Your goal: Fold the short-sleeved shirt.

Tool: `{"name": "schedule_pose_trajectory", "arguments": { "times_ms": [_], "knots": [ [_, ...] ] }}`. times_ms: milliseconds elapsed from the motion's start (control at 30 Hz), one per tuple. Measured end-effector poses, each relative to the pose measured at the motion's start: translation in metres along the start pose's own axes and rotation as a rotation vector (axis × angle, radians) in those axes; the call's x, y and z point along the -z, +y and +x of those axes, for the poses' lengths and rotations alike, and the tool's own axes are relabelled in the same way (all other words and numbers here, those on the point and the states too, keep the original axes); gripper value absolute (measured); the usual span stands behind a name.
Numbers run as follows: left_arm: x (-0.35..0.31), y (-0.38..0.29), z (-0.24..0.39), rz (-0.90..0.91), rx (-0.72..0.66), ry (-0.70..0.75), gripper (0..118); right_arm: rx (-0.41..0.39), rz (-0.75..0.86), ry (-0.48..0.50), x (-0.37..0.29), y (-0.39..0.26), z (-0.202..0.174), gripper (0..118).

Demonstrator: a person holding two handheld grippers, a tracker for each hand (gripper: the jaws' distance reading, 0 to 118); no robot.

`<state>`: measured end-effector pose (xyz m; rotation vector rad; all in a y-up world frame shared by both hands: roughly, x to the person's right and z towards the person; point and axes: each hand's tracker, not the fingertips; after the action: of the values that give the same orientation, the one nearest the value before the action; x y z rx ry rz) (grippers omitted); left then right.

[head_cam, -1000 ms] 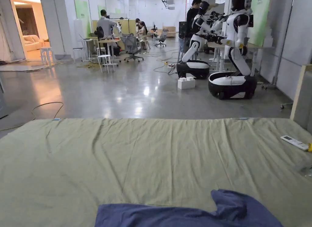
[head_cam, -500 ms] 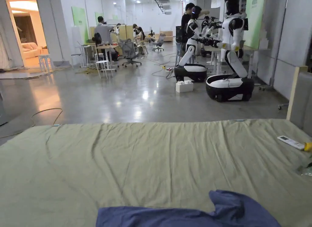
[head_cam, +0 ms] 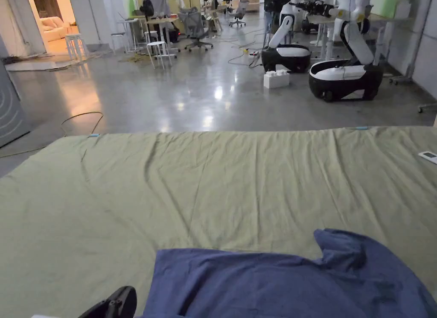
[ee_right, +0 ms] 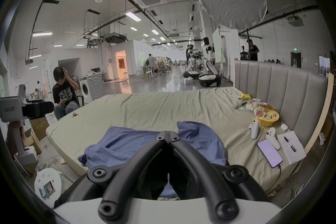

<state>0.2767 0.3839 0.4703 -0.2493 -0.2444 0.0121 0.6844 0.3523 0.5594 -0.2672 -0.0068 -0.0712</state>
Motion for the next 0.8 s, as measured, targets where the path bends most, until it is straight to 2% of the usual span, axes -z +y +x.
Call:
{"name": "schedule_pose_trajectory", "arguments": {
  "times_ms": [167,200,267,300,333,400,533,667,700,800],
  "knots": [
    [0.104,-0.031,-0.037,-0.172,-0.147,-0.041,1,0.054,-0.078,-0.019,0.027,-0.015,0.012,0],
    [0.125,-0.037,-0.045,-0.193,-0.181,-0.042,9,0.056,-0.095,-0.023,0.032,-0.018,0.014,0],
    [0.177,-0.048,-0.065,-0.267,-0.271,-0.063,59,0.065,-0.129,-0.033,0.042,-0.024,0.019,0],
    [0.203,-0.052,-0.074,-0.297,-0.299,-0.064,80,0.074,-0.153,-0.033,0.046,-0.027,0.021,0],
    [0.229,-0.057,-0.08,-0.348,-0.311,-0.064,83,0.084,-0.17,-0.035,0.051,-0.03,0.024,0],
    [0.28,-0.066,-0.092,-0.418,-0.314,-0.028,83,0.118,-0.203,-0.039,0.06,-0.035,0.03,0],
    [0.363,-0.086,-0.102,-0.541,-0.164,0.043,83,0.152,-0.231,-0.072,0.072,-0.042,0.039,0],
    [0.413,-0.108,-0.109,-0.63,-0.212,0.041,79,0.177,-0.247,-0.1,0.075,-0.046,0.05,0],
    [0.421,-0.111,-0.108,-0.637,-0.189,0.062,75,0.176,-0.248,-0.107,0.072,-0.048,0.053,0],
    [0.43,-0.115,-0.094,-0.67,-0.025,0.115,43,0.153,-0.262,-0.142,0.071,-0.05,0.06,0]
  ]
}}
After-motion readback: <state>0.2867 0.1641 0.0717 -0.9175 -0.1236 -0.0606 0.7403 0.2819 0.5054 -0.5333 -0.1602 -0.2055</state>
